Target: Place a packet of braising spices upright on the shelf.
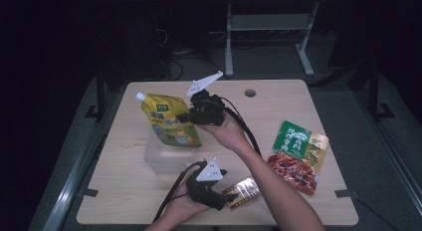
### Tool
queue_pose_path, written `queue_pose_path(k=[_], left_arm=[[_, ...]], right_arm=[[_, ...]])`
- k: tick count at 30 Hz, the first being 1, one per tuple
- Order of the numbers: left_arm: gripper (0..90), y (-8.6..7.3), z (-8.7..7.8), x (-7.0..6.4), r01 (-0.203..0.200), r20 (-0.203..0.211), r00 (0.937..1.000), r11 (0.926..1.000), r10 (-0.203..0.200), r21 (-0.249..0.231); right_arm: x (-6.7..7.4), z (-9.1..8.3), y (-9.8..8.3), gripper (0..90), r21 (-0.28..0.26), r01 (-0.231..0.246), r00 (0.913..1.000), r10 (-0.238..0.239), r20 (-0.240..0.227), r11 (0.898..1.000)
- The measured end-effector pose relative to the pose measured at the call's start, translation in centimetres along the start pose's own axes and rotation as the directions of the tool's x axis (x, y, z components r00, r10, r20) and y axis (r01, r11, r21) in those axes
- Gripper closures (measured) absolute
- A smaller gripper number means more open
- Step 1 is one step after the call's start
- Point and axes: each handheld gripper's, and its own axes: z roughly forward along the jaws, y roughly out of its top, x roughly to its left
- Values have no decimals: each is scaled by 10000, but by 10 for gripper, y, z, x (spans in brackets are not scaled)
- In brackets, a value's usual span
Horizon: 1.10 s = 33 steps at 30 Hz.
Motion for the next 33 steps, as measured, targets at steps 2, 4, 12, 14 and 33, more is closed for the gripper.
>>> queue_pose_path(k=[2, 4, 12, 14, 33], left_arm=[[227, 0, -1, 0, -20, 17, 10000, 10000, 20, 11], [227, 0, -3, 0, -61, -12, 10000, 10000, 61, -27], [227, -3, -12, 0, -309, -200, 9993, 9995, 307, -69], [227, -6, -14, 0, -251, -272, 9993, 9997, 249, -76], [227, -11, -18, 1, -242, -402, 9989, 9996, 235, -166]], right_arm=[[0, 4, 0, 898, 18, 43, 10000, -43, -12, 10000], [-1, 6, 0, 898, -63, -29, 10000, 29, -41, 10000], [-2, 15, -1, 898, -303, -262, 9995, 257, -178, 9992], [-1, 18, -1, 898, -327, -309, 9993, 302, -212, 9990], [1, 41, -22, 898, -415, -794, 9967, 785, -228, 9960]])
